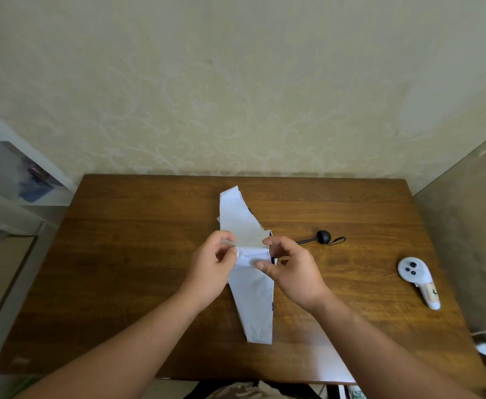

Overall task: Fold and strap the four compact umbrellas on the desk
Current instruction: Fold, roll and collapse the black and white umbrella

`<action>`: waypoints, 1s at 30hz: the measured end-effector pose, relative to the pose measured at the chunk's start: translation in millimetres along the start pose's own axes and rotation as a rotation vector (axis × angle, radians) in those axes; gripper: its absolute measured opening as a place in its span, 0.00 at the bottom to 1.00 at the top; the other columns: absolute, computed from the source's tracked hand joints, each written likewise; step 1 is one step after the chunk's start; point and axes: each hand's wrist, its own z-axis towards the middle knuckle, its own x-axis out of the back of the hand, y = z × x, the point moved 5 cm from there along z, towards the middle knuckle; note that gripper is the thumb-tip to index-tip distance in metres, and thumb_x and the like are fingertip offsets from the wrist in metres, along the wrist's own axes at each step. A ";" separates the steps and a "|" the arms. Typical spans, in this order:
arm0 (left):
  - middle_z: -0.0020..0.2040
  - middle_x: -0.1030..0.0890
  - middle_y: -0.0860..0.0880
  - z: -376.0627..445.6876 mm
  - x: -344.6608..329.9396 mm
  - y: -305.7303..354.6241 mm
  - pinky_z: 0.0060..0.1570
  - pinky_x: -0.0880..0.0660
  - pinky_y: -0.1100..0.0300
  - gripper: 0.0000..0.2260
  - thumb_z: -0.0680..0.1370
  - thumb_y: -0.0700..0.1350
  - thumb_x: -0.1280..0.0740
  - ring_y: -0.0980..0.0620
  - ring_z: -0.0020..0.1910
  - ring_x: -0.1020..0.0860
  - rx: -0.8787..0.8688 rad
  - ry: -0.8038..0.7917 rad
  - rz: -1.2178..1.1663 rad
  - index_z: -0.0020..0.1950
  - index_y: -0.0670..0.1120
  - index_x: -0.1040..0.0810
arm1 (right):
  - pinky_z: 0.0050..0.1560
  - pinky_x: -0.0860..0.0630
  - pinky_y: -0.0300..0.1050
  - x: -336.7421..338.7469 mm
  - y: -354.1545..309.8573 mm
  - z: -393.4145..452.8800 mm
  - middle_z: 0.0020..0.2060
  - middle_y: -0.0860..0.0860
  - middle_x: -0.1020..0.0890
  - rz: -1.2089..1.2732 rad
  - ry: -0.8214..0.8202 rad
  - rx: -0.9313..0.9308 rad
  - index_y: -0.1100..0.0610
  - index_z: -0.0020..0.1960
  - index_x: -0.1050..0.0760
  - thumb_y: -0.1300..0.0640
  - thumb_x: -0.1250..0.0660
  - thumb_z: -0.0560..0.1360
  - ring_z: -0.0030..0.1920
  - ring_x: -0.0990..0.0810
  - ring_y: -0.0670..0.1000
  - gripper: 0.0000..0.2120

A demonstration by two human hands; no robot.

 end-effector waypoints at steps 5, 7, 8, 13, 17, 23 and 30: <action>0.51 0.18 0.62 -2.6 -2.3 1.2 0.46 0.20 0.67 0.08 0.80 0.48 0.27 0.59 0.51 0.19 -0.023 -0.063 0.004 0.58 0.58 0.17 | 0.47 0.21 0.37 0.3 -1.1 4.3 0.43 0.46 0.16 0.061 0.057 -0.045 0.41 0.51 0.18 0.58 0.21 0.74 0.46 0.17 0.45 0.14; 0.48 0.17 0.59 -0.8 -1.6 -2.3 0.47 0.17 0.60 0.08 0.78 0.47 0.24 0.54 0.49 0.18 -0.006 -0.048 -0.027 0.55 0.59 0.16 | 0.49 0.19 0.40 1.2 -0.1 4.8 0.44 0.45 0.15 0.069 0.050 -0.060 0.44 0.49 0.16 0.59 0.21 0.74 0.47 0.16 0.45 0.10; 0.47 0.16 0.57 0.4 -0.7 -4.2 0.47 0.17 0.57 0.09 0.77 0.46 0.24 0.53 0.48 0.18 0.007 -0.033 -0.042 0.53 0.59 0.16 | 0.50 0.18 0.41 1.9 0.2 4.5 0.44 0.44 0.14 0.065 0.048 -0.061 0.45 0.48 0.16 0.59 0.21 0.74 0.48 0.16 0.44 0.10; 0.45 0.16 0.55 1.4 -0.9 -10.4 0.45 0.17 0.57 0.10 0.76 0.43 0.23 0.51 0.46 0.18 0.020 -0.025 -0.028 0.49 0.59 0.16 | 0.46 0.19 0.39 2.3 0.9 2.3 0.43 0.42 0.15 0.045 0.071 -0.068 0.44 0.43 0.17 0.61 0.21 0.74 0.46 0.16 0.43 0.12; 0.45 0.18 0.58 0.4 0.6 -6.5 0.41 0.20 0.63 0.09 0.76 0.46 0.22 0.53 0.44 0.19 -0.036 -0.038 0.099 0.54 0.58 0.15 | 0.48 0.18 0.42 -1.5 -0.5 4.0 0.43 0.44 0.16 0.072 0.051 -0.046 0.41 0.48 0.17 0.61 0.21 0.74 0.47 0.16 0.46 0.14; 0.46 0.18 0.59 3.1 7.8 -4.5 0.40 0.21 0.65 0.03 0.77 0.47 0.23 0.55 0.45 0.19 -0.126 0.026 0.172 0.49 0.55 0.13 | 0.46 0.26 0.32 0.3 -12.7 4.6 0.43 0.36 0.17 -0.092 0.070 0.109 0.36 0.41 0.20 0.59 0.20 0.73 0.48 0.19 0.40 0.17; 0.51 0.17 0.63 -1.5 11.9 1.6 0.52 0.21 0.65 0.02 0.77 0.48 0.24 0.60 0.55 0.20 -0.266 0.026 0.209 0.49 0.54 0.13 | 0.59 0.32 0.33 5.8 -11.9 3.3 0.55 0.38 0.24 -0.295 0.074 0.311 0.42 0.51 0.16 0.51 0.19 0.71 0.62 0.29 0.46 0.11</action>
